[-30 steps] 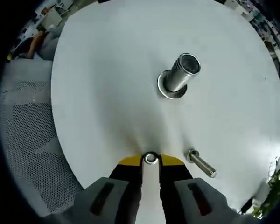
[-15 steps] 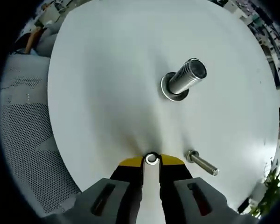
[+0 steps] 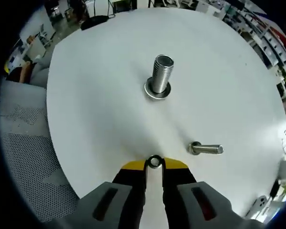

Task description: Place the washer onto the threaded stud by aligning its center hole with the stud, sliding it down to the base, and recovering from edge contact or off-axis alignment until the washer reaches the visible bottom stop.

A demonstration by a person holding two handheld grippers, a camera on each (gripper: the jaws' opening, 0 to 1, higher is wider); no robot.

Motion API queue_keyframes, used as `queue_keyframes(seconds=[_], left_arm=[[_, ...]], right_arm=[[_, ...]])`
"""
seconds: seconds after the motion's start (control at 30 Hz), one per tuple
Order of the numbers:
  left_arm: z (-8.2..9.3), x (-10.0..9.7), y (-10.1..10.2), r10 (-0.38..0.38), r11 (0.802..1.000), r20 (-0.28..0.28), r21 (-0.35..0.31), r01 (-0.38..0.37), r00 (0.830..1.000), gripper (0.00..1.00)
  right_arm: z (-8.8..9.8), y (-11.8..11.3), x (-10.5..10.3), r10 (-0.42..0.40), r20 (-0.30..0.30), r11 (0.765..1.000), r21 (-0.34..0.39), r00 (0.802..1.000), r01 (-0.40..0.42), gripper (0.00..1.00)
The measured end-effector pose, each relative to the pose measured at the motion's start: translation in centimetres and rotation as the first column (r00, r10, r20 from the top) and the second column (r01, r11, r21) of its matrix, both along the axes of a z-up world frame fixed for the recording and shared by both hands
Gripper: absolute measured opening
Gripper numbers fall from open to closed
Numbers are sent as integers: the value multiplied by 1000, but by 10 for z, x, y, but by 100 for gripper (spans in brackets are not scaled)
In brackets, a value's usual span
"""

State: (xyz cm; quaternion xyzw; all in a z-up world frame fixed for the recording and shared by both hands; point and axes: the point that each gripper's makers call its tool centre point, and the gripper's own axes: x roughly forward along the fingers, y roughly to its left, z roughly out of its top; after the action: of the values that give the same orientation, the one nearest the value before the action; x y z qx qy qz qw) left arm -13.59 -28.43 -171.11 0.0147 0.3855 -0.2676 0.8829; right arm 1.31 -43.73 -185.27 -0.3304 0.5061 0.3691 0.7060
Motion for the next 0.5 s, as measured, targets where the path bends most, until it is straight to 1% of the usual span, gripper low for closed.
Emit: queue_keyframes(seconds=[0.1,0.2,0.3,0.5], left_arm=[[0,1,0,-1,1000,3,-3,1,1000,19],[1,1,1,5,1000,4,-2,-5,1000,19],[1,2,3,24,1000,7,-4,-24,1000,19],[0,2,4,23,1000,2,0,-23,1000,19]], right_arm=[[0,-1,0,-20,-8,1000,7,1000,20,13],[0,0,2,-10,3,1000,7,1000,10,13],[1,-1,1,-12,-5,1000,8,1000,12,13],[12,-11,7,-39,13,999,33,999,38,13]])
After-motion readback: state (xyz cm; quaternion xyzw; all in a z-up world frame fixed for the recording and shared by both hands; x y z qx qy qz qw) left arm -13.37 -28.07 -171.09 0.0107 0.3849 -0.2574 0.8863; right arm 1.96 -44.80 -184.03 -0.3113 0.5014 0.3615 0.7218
